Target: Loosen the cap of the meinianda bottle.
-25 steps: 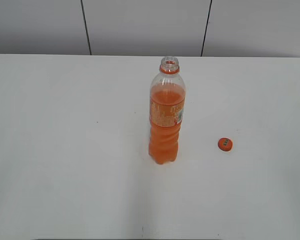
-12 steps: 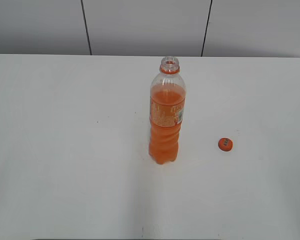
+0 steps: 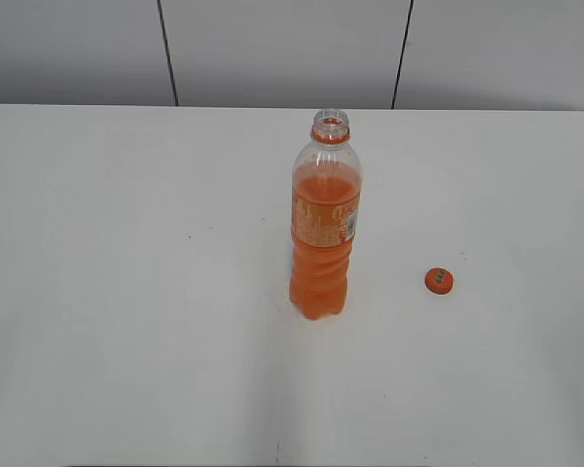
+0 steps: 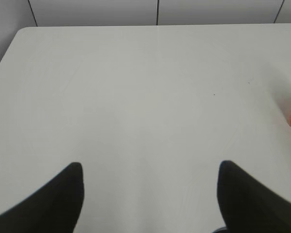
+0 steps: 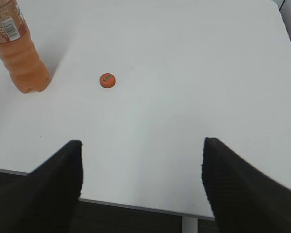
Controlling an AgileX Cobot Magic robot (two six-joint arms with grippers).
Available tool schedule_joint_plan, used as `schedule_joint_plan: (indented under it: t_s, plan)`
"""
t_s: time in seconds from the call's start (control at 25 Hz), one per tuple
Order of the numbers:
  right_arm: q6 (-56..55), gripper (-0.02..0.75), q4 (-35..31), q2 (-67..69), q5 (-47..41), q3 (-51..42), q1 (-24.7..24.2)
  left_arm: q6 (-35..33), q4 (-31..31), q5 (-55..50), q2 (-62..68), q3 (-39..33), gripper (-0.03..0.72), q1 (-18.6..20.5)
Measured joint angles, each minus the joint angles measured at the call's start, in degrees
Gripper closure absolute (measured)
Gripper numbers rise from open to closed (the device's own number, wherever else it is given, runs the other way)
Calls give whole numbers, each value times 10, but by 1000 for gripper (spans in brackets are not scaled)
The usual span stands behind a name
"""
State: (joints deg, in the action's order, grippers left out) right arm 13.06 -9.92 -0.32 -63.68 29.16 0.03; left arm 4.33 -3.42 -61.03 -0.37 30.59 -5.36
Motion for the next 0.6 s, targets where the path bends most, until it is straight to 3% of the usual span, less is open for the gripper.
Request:
schedule_joint_plan:
  t_s: [0.6]
  plan:
    - [0, 164, 0, 0, 0, 0, 0, 0, 0, 0, 0, 0, 189, 0]
